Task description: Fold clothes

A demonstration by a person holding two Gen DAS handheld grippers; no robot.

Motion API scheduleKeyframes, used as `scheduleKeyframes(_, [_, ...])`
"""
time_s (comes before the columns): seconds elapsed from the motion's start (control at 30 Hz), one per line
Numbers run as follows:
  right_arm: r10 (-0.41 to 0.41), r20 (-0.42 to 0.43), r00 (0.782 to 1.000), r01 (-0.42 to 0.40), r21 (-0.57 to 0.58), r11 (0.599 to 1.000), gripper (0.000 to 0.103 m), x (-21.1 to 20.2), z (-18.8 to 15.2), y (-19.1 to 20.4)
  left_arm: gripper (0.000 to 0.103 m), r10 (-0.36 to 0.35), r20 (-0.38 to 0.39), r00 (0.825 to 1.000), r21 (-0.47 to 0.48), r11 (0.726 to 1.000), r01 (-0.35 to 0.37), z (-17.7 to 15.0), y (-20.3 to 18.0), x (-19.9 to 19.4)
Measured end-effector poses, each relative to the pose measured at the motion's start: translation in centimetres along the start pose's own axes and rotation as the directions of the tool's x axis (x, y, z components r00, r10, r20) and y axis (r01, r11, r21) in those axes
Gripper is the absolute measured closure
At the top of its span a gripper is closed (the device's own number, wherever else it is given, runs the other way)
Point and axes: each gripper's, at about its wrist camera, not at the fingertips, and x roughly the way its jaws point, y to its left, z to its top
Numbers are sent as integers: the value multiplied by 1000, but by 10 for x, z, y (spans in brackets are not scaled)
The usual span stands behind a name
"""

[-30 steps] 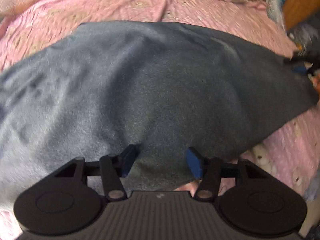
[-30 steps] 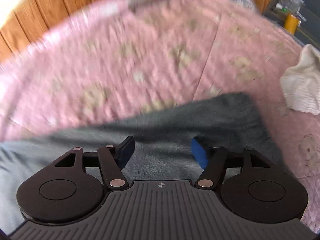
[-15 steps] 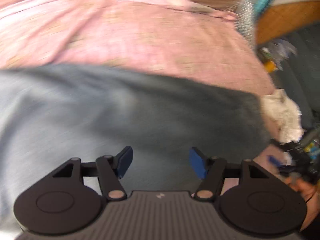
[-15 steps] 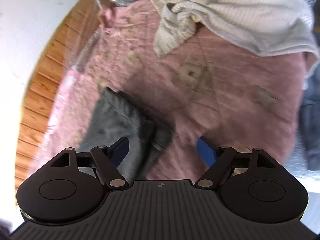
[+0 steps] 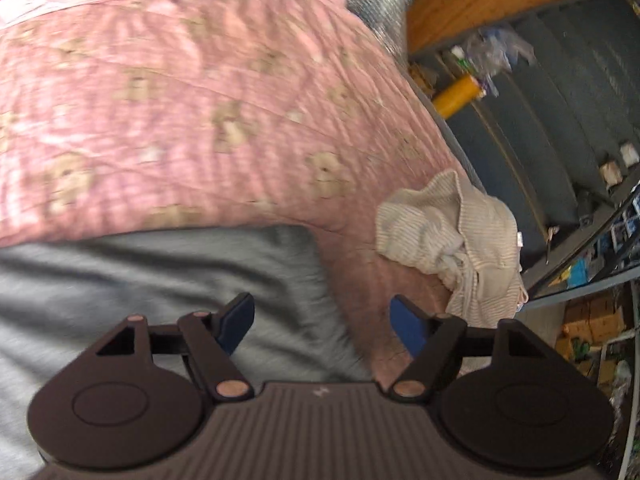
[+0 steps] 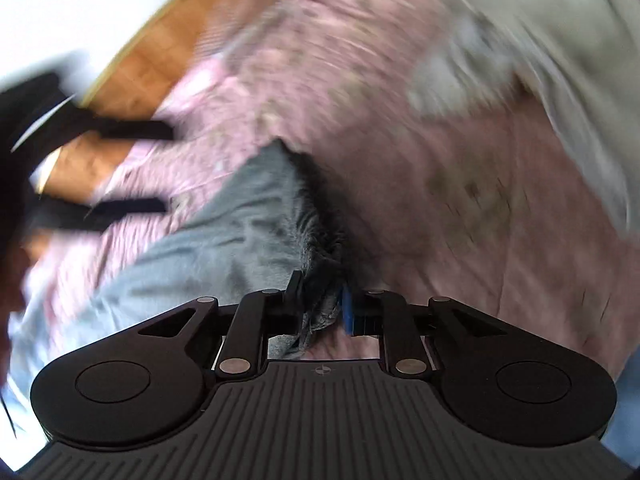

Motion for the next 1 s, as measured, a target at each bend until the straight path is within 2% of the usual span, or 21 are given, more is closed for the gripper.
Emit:
scheduleKeyframes(0.17, [26, 65, 998, -8, -262, 965, 87, -14, -2, 37, 27, 94, -66, 993, 65, 994, -90, 5, -33, 39])
scheduleKeyframes(0.23, [63, 72, 995, -36, -322, 946, 87, -14, -4, 46, 35, 172, -91, 981, 97, 982, -163, 3, -38, 52])
scheduleKeyframes(0.27, [70, 70, 995, -43, -333, 942, 87, -13, -6, 47, 43, 217, -105, 970, 118, 972, -205, 1, -39, 57])
scheduleKeyframes(0.3, [76, 67, 995, -48, -342, 938, 87, -12, -7, 49, 68, 263, -118, 958, 140, 959, -246, -1, -40, 63])
scheduleKeyframes(0.33, [81, 64, 995, -54, -351, 935, 87, -10, -8, 50, 87, 308, -131, 942, 161, 945, -286, -2, -41, 68])
scheduleKeyframes(0.4, [90, 59, 994, -64, -356, 933, 84, -8, -11, 50, 90, 309, -129, 942, 137, 947, -291, -5, -33, 66])
scheduleKeyframes(0.43, [92, 63, 994, -65, -347, 935, 69, -8, -9, 48, 91, 296, -118, 948, 118, 952, -283, -5, -30, 60])
scheduleKeyframes(0.47, [92, 72, 993, -62, -338, 939, 61, -10, -9, 45, 91, 283, -106, 953, 99, 957, -273, -5, -26, 53])
scheduleKeyframes(0.5, [101, 81, 992, -69, -330, 941, 49, -11, -8, 42, 92, 260, -86, 962, 76, 964, -254, -5, -21, 43])
scheduleKeyframes(0.53, [115, 84, 990, -82, -324, 942, 46, -13, -7, 40, 92, 237, -65, 969, 53, 971, -234, -5, -17, 32])
scheduleKeyframes(0.63, [172, 72, 982, -141, -318, 937, 45, -19, -3, 40, 92, 166, 8, 986, -15, 986, -166, -6, 8, -15])
scheduleKeyframes(0.73, [240, 32, 970, -216, -333, 918, 44, -21, -1, 48, 92, 165, 55, 985, -93, 983, -160, -19, 53, -64])
scheduleKeyframes(0.87, [302, -40, 953, -296, -348, 889, 43, -4, -2, 72, 93, 116, 64, 991, -211, 972, -100, -43, 110, -72])
scheduleKeyframes(1.0, [284, -123, 951, -309, -344, 886, 43, 27, -11, 100, 92, 67, 78, 995, -325, 945, -38, -66, 166, -78])
